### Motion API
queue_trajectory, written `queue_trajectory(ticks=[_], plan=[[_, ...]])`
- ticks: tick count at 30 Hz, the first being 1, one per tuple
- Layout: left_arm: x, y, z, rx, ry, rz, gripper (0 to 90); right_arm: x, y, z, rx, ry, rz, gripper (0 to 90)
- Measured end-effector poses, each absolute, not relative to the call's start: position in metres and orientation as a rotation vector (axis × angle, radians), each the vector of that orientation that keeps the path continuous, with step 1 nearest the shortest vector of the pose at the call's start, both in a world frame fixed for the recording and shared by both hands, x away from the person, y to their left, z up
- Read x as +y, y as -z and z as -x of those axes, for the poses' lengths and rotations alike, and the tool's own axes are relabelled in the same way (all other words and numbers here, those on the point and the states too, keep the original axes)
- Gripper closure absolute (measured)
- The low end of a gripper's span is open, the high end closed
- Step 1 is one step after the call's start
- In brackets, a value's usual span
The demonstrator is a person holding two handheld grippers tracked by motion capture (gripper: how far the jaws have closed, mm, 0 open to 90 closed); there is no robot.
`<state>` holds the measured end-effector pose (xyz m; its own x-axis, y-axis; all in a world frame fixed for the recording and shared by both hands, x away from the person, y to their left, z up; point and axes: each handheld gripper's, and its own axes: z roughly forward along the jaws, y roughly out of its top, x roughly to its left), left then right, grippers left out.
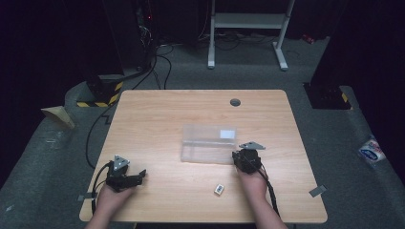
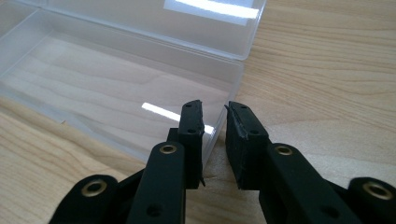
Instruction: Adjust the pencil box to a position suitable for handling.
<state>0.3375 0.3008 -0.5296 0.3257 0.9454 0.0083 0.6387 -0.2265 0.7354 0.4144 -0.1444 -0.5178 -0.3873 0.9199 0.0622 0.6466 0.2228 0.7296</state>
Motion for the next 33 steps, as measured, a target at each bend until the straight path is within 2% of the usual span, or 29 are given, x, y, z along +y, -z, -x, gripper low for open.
queue_trajectory(ticks=[8, 20, 33], plan=[[0.301, 0.530, -0.338, 1.392, -0.618, -1.956, 14.8, -0.144, 0.516, -0.419, 2.111, -0.962, -1.444, 75.1], [0.301, 0.530, -0.338, 1.393, -0.620, -1.956, 14.9, -0.148, 0.502, -0.409, 2.104, -1.031, -1.399, 62.2], [0.301, 0.530, -0.337, 1.394, -0.618, -1.958, 14.9, -0.171, 0.503, -0.394, 2.111, -1.053, -1.362, 50.4]])
